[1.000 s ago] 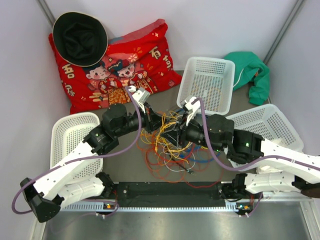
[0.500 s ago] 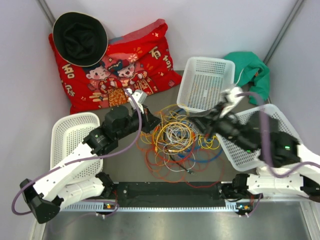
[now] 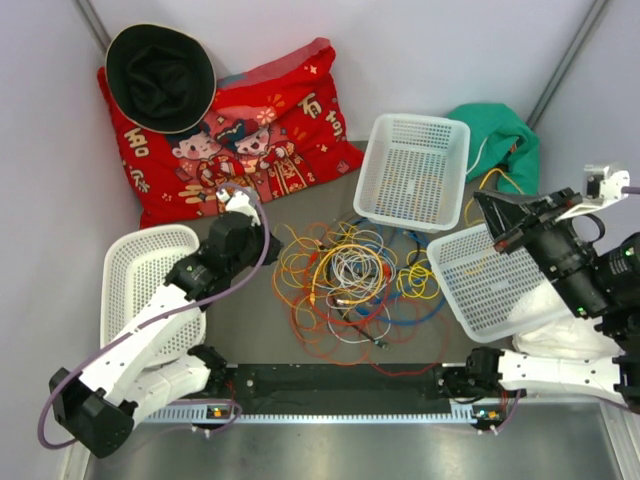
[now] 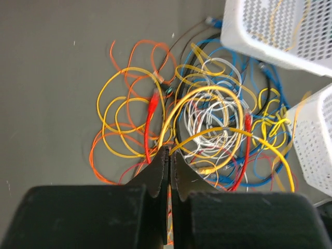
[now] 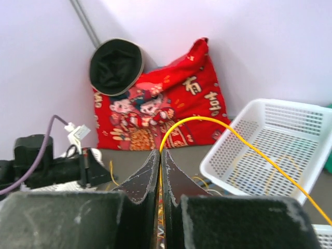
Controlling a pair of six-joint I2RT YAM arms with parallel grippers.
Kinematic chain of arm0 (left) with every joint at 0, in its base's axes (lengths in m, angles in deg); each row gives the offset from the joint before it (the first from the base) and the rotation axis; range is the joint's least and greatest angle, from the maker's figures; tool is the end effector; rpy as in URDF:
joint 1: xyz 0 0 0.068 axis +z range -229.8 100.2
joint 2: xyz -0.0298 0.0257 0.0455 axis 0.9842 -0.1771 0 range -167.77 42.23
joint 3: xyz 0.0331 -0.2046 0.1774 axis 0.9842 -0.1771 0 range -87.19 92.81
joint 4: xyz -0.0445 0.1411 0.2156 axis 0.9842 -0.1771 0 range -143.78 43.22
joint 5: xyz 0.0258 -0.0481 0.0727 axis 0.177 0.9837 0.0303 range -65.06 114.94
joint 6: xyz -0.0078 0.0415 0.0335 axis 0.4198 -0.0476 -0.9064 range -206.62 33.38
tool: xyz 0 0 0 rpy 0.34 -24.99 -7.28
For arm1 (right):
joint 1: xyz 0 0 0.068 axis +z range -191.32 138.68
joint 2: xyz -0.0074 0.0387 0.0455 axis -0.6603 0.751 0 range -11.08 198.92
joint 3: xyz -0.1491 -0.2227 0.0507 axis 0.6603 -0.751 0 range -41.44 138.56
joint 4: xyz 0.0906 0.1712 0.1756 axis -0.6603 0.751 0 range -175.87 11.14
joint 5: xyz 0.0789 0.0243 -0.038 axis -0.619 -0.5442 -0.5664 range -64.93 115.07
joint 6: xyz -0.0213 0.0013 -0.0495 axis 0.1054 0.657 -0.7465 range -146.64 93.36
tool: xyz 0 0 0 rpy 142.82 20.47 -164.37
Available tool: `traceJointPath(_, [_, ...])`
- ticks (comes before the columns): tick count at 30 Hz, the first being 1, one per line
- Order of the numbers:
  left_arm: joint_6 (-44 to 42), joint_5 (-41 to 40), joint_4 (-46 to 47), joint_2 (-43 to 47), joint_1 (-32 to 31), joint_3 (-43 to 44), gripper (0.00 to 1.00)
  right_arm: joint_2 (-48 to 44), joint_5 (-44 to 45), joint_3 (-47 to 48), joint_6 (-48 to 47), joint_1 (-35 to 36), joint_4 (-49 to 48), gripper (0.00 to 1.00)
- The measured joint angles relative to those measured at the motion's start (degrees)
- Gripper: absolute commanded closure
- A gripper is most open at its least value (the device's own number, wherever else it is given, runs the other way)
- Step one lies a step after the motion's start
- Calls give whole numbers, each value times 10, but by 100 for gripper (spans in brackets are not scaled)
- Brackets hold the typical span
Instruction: Untangle the cables
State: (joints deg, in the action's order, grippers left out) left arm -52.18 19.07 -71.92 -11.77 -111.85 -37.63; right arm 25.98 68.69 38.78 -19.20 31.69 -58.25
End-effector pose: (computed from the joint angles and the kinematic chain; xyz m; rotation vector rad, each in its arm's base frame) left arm 0.1790 -0.1078 0.3140 -0.1084 2.1375 -0.5911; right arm 0.0360 0.0340 0.5106 -0.1231 1.4034 0.6788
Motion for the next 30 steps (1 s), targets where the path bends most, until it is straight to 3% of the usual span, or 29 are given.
traceJointPath(7, [18,20,-6,0,2,-20,100,89,38,63,-28,-11,30,100])
traceJointPath(22, [42,81,21,5,2,-67,100,370,-180,185,33,-348,58,100])
traceJointPath(30, [45,94,25,33,2,-89,100,503,-213,246,49,-447,43,100])
